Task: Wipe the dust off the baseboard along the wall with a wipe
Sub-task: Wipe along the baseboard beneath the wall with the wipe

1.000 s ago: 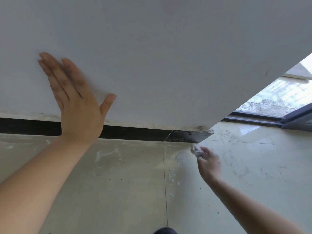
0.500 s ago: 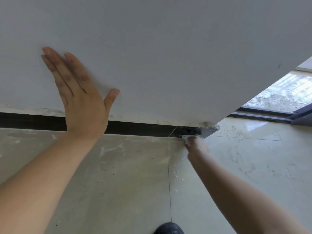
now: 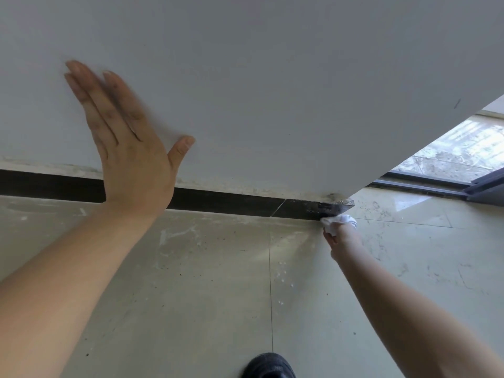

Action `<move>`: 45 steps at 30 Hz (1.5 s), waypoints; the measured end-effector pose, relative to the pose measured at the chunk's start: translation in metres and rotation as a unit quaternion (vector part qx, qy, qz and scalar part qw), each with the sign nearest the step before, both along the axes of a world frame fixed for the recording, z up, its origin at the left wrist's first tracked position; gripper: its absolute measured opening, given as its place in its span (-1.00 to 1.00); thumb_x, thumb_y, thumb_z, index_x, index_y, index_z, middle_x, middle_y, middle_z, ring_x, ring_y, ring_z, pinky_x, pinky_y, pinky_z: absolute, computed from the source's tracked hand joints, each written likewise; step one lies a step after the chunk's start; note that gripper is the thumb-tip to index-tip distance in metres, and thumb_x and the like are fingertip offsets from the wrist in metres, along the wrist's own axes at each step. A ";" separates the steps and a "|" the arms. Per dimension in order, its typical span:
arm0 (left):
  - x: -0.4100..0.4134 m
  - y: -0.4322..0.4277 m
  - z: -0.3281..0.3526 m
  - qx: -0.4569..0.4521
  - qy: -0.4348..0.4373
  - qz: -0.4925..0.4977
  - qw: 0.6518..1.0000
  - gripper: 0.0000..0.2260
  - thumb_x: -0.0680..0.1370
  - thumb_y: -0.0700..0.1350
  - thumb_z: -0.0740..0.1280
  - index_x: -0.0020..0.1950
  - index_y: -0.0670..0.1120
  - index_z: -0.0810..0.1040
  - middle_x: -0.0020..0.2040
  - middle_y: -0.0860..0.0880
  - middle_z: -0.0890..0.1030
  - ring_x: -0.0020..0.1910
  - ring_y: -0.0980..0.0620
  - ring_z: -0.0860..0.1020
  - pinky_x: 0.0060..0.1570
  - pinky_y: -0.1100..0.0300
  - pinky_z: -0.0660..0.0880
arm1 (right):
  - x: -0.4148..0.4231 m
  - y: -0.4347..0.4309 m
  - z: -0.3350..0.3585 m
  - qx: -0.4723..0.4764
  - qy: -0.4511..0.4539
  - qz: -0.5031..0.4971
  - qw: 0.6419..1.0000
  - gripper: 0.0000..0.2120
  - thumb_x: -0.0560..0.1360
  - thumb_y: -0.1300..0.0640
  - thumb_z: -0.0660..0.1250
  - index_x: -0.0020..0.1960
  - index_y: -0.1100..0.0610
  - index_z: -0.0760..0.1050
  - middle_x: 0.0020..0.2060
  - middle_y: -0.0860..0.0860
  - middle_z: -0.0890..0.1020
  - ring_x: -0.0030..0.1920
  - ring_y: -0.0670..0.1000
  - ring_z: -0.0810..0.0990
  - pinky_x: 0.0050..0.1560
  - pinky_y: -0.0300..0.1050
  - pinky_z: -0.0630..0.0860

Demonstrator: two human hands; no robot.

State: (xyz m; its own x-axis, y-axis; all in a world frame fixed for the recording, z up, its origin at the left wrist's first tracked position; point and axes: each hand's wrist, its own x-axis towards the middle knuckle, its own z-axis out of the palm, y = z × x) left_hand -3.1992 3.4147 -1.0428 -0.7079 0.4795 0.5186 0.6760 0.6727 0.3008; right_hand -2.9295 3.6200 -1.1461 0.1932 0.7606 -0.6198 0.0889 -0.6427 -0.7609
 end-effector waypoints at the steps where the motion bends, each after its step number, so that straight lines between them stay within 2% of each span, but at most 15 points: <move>1: 0.000 0.001 0.000 -0.004 0.001 0.002 1.000 -0.06 0.56 0.36 0.02 0.47 -0.46 -0.12 0.43 -0.55 -0.06 0.46 -0.47 -0.08 0.50 -0.07 -0.13 | -0.004 0.000 0.000 0.004 -0.008 0.002 1.000 -0.76 0.56 0.30 0.15 0.22 0.19 0.35 0.35 0.19 0.43 -0.23 -0.05 0.51 -0.46 -0.36 0.54; 3: 0.000 0.002 0.000 -0.004 0.001 0.000 1.000 -0.06 0.56 0.36 0.05 0.47 -0.46 -0.12 0.42 -0.56 -0.06 0.45 -0.48 -0.08 0.49 -0.08 -0.14 | -0.016 -0.005 -0.004 -0.011 0.008 -0.008 1.000 -0.79 0.59 0.26 0.12 0.22 0.20 0.37 0.36 0.17 0.41 -0.11 -0.03 0.51 -0.42 -0.35 0.54; 6: 0.000 0.003 -0.001 -0.001 0.001 -0.002 1.000 -0.06 0.56 0.36 0.04 0.46 -0.47 -0.12 0.42 -0.56 -0.06 0.45 -0.48 -0.08 0.48 -0.03 -0.18 | -0.036 -0.019 -0.006 -0.039 0.073 -0.020 0.996 -0.82 0.59 0.25 0.14 -0.18 0.10 0.31 0.28 0.17 0.46 -0.17 -0.06 0.51 -0.06 -0.18 0.58; 8: 0.000 0.003 -0.002 0.009 -0.009 -0.006 1.000 -0.05 0.55 0.38 0.01 0.46 -0.47 -0.12 0.43 -0.55 -0.06 0.46 -0.48 -0.08 0.48 -0.03 -0.17 | -0.046 -0.027 -0.007 -0.034 0.066 -0.035 0.997 -0.78 0.50 0.36 0.25 -0.23 0.13 0.31 0.13 0.15 0.53 -0.18 -0.07 0.57 0.01 -0.12 0.58; 10: -0.001 0.004 -0.003 0.016 -0.020 -0.009 1.000 -0.04 0.54 0.40 -0.02 0.47 -0.46 -0.12 0.44 -0.53 -0.07 0.46 -0.46 -0.09 0.50 -0.04 -0.14 | -0.051 -0.032 -0.008 -0.060 0.076 -0.042 0.994 -0.79 0.38 0.46 0.33 -0.17 0.22 0.37 0.02 0.17 0.57 -0.17 0.02 0.62 -0.06 -0.12 0.62; 15: -0.004 0.003 -0.004 0.015 -0.029 -0.016 0.999 -0.04 0.54 0.41 -0.07 0.47 -0.45 -0.12 0.45 -0.51 -0.07 0.47 -0.45 -0.09 0.51 -0.10 -0.09 | -0.029 -0.043 0.014 -0.120 0.014 0.228 0.966 -0.68 0.42 0.42 0.31 0.17 0.37 0.44 0.03 0.25 0.60 0.04 0.17 0.65 -0.03 -0.10 0.63; 17: -0.004 0.002 -0.005 0.013 -0.024 -0.014 1.000 -0.05 0.55 0.40 -0.05 0.47 -0.45 -0.13 0.45 -0.52 -0.07 0.47 -0.46 -0.08 0.50 -0.13 -0.08 | -0.014 -0.030 0.009 -0.112 -0.039 0.175 0.977 -0.65 0.46 0.43 0.26 0.24 0.37 0.40 0.00 0.24 0.57 0.06 0.13 0.63 0.02 -0.11 0.61; 19: -0.005 0.002 -0.006 0.009 -0.017 -0.013 1.000 -0.06 0.55 0.38 -0.04 0.47 -0.45 -0.13 0.45 -0.53 -0.07 0.46 -0.46 -0.08 0.50 -0.15 -0.08 | -0.004 -0.014 0.006 -0.104 -0.071 0.098 0.987 -0.64 0.44 0.43 0.31 0.22 0.27 0.44 -0.02 0.20 0.61 -0.09 0.04 0.65 -0.20 -0.20 0.65; 22: -0.005 0.002 -0.005 0.008 -0.012 -0.009 1.000 -0.05 0.55 0.38 -0.01 0.47 -0.46 -0.13 0.44 -0.53 -0.07 0.46 -0.47 -0.08 0.50 -0.16 -0.08 | -0.007 -0.001 0.008 -0.046 -0.054 -0.007 0.997 -0.71 0.31 0.40 0.38 0.01 0.23 0.47 0.01 0.20 0.61 -0.28 0.04 0.61 -0.14 -0.11 0.65; 25: -0.005 0.003 -0.005 0.008 -0.009 -0.011 1.000 -0.05 0.55 0.38 -0.01 0.46 -0.47 -0.11 0.43 -0.54 -0.06 0.45 -0.48 -0.08 0.50 -0.15 -0.10 | -0.032 -0.011 0.015 0.016 -0.041 -0.079 0.996 -0.89 0.32 0.37 0.34 -0.22 0.20 0.49 -0.19 0.14 0.62 -0.32 0.05 0.56 -0.17 -0.01 0.64; 29: -0.005 0.004 -0.007 0.012 -0.017 -0.014 1.000 -0.04 0.54 0.40 -0.04 0.46 -0.47 -0.12 0.44 -0.54 -0.06 0.45 -0.49 -0.08 0.49 -0.19 -0.07 | -0.063 -0.055 0.007 0.120 -0.087 0.056 0.987 -0.97 0.21 0.22 0.31 -0.38 0.13 0.49 -0.36 0.09 0.64 -0.30 0.10 0.61 -0.12 0.11 0.64; 33: -0.004 0.004 -0.007 0.034 -0.038 -0.020 0.998 -0.04 0.54 0.40 -0.03 0.47 -0.45 -0.12 0.46 -0.51 -0.07 0.46 -0.47 -0.08 0.49 -0.16 -0.07 | -0.059 -0.070 0.000 0.201 -0.183 0.320 0.907 -0.86 0.33 0.20 0.34 -0.36 0.08 0.43 -0.46 -0.11 0.55 -0.35 -0.02 0.53 -0.32 -0.18 0.50; 35: -0.004 0.004 -0.006 0.044 -0.046 -0.025 0.998 -0.04 0.53 0.40 -0.03 0.48 -0.44 -0.13 0.46 -0.50 -0.08 0.46 -0.46 -0.09 0.49 -0.14 -0.09 | -0.049 -0.068 0.000 0.190 -0.190 0.372 0.888 -0.90 0.33 0.22 0.32 -0.32 0.08 0.44 -0.47 -0.11 0.54 -0.37 0.00 0.53 -0.37 -0.13 0.52; 40: -0.003 0.003 -0.007 0.038 -0.032 -0.017 0.999 -0.03 0.53 0.39 0.02 0.48 -0.44 -0.13 0.46 -0.51 -0.07 0.47 -0.45 -0.09 0.49 -0.10 -0.10 | -0.009 -0.040 -0.004 0.071 -0.151 0.122 0.978 -0.94 0.40 0.29 0.23 -0.13 0.22 0.46 -0.27 0.15 0.61 -0.45 0.10 0.62 -0.28 -0.02 0.61; 45: -0.002 0.005 -0.005 0.036 -0.032 -0.017 0.999 -0.04 0.53 0.37 0.04 0.47 -0.45 -0.13 0.45 -0.52 -0.07 0.46 -0.46 -0.08 0.48 -0.12 -0.08 | -0.008 -0.009 0.001 0.083 -0.146 0.014 0.986 -0.87 0.36 0.30 0.26 -0.24 0.11 0.35 -0.33 0.06 0.51 -0.36 0.10 0.57 -0.17 -0.02 0.61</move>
